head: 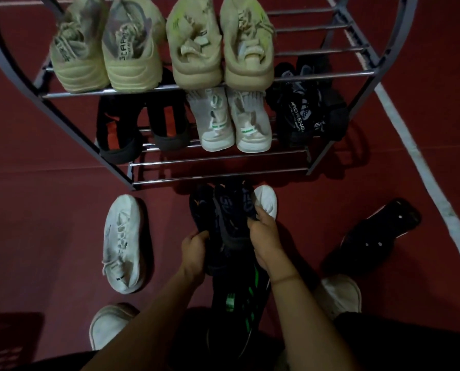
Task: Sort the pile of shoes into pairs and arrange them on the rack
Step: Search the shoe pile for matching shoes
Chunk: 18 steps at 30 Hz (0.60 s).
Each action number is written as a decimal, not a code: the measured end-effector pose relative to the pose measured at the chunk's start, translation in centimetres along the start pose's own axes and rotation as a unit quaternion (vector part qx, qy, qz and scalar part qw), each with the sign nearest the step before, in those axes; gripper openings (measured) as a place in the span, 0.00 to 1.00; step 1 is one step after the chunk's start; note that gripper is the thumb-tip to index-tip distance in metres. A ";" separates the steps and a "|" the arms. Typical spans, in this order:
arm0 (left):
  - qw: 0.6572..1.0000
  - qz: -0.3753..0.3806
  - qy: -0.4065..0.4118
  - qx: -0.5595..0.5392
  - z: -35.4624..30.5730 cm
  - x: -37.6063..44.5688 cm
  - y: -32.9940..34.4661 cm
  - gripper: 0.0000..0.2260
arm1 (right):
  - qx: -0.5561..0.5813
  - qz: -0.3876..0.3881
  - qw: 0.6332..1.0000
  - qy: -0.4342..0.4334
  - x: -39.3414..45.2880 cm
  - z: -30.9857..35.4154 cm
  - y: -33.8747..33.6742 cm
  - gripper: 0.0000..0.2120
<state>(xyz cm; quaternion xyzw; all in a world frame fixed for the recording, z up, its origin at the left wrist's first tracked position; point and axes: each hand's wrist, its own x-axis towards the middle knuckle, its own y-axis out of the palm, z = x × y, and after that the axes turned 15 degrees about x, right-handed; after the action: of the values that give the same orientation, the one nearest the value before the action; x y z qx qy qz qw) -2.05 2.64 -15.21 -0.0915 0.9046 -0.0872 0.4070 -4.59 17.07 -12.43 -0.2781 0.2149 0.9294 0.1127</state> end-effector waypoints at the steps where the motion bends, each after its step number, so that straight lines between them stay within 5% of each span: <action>1: 1.000 0.003 0.009 -0.002 0.0 0.2 0.0 0.09 | 0.026 0.001 1.000 0.003 0.1 -0.3 -0.4 0.22; 6: 0.999 0.050 0.003 0.008 0.1 2.0 -0.1 0.12 | 0.087 0.100 0.990 0.057 0.4 -0.2 -1.4 0.22; 11: 0.988 0.086 -0.006 -0.125 1.4 2.0 -1.2 0.17 | -0.183 0.152 0.969 0.062 -0.2 1.0 4.0 0.16; 14: 0.964 0.069 -0.067 -0.247 2.4 2.1 -3.3 0.21 | -0.337 0.102 0.933 0.073 0.3 1.1 6.3 0.28; 18: 0.937 0.086 -0.143 -0.308 4.3 2.7 -6.1 0.40 | -0.458 -0.033 0.888 -0.016 -0.3 -2.6 6.5 0.19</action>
<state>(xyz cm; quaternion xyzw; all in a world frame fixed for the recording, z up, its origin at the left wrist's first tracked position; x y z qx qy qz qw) 0.02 -4.29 -18.53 -0.1460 0.8241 0.2448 0.4895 -5.26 10.05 -12.03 -0.2911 -0.2454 0.9247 0.0068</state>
